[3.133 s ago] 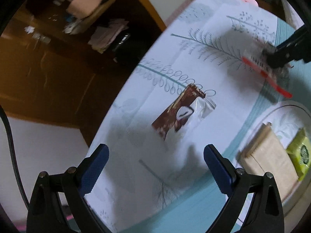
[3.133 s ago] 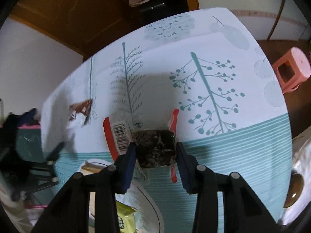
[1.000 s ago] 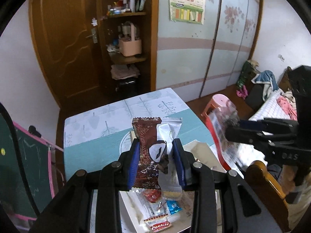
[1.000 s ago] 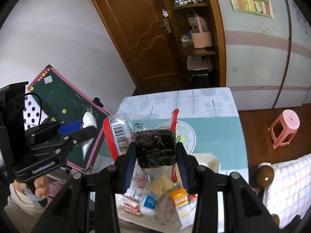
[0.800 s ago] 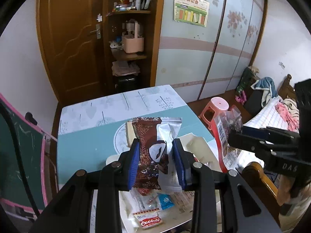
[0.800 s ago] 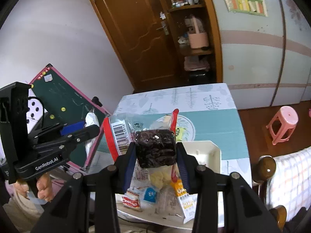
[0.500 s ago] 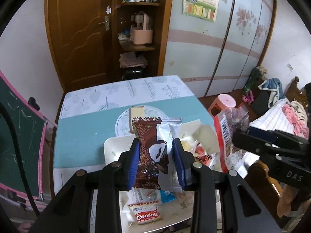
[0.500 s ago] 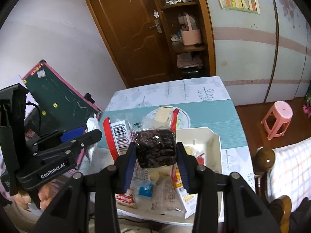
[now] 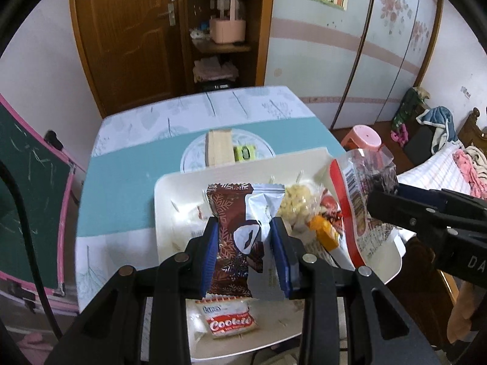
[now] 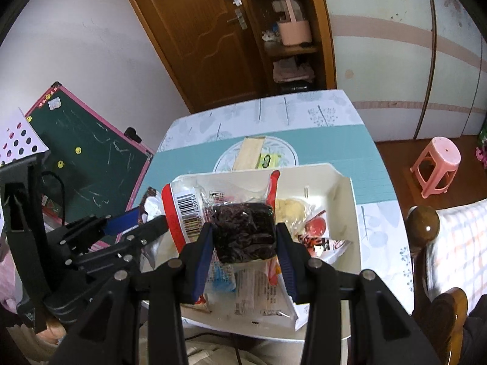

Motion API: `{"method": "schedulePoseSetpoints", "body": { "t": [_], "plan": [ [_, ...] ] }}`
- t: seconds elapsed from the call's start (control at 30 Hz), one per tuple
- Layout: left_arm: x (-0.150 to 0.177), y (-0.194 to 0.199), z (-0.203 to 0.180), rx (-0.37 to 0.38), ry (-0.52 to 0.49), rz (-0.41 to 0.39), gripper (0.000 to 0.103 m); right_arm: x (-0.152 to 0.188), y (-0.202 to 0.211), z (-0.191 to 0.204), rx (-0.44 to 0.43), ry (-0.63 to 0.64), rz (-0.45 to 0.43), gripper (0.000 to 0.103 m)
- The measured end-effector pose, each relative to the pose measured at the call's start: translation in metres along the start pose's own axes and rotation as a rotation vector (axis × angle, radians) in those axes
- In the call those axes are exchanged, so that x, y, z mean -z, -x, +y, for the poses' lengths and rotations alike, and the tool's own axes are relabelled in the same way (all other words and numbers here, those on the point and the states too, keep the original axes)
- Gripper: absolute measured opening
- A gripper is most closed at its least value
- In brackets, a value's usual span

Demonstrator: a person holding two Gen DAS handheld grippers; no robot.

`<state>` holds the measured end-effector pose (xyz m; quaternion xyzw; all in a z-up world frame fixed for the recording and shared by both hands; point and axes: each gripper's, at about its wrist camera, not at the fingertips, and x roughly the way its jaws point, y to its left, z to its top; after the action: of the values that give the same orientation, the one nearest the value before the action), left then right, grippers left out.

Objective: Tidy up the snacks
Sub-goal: 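Carry dark bag and chocolate wrapper over the tray and release them, then move both tools back to the wafer pack and green pastry pack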

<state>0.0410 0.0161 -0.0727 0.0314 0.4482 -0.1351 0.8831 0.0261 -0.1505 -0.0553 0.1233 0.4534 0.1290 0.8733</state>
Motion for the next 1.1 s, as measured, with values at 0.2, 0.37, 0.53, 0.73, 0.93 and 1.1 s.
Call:
{"method": "schedulePoseSetpoints", "body": {
  "t": [0.2, 0.37, 0.53, 0.73, 0.93, 1.1],
  "plan": [
    [0.003, -0.008, 0.005, 0.000, 0.017, 0.026, 0.033, 0.003, -0.011, 0.002, 0.003, 0.002, 0.030, 0.041],
    [0.006, -0.017, 0.004, 0.013, 0.013, 0.058, 0.074, 0.005, -0.024, 0.001, 0.034, 0.002, 0.069, 0.044],
    [0.009, -0.021, 0.007, 0.011, 0.041, 0.074, 0.092, 0.007, -0.032, -0.008, 0.040, -0.059, 0.096, 0.059],
    [0.011, -0.029, 0.014, 0.009, 0.073, 0.113, 0.092, 0.008, -0.037, -0.010, 0.042, -0.073, 0.117, 0.059],
    [0.011, -0.032, 0.019, 0.006, 0.090, 0.125, 0.092, 0.010, -0.040, -0.013, 0.031, -0.088, 0.130, 0.059],
    [0.012, -0.035, 0.021, 0.003, 0.097, 0.140, 0.092, 0.011, -0.044, -0.016, 0.023, -0.107, 0.147, 0.059]
  ]
}}
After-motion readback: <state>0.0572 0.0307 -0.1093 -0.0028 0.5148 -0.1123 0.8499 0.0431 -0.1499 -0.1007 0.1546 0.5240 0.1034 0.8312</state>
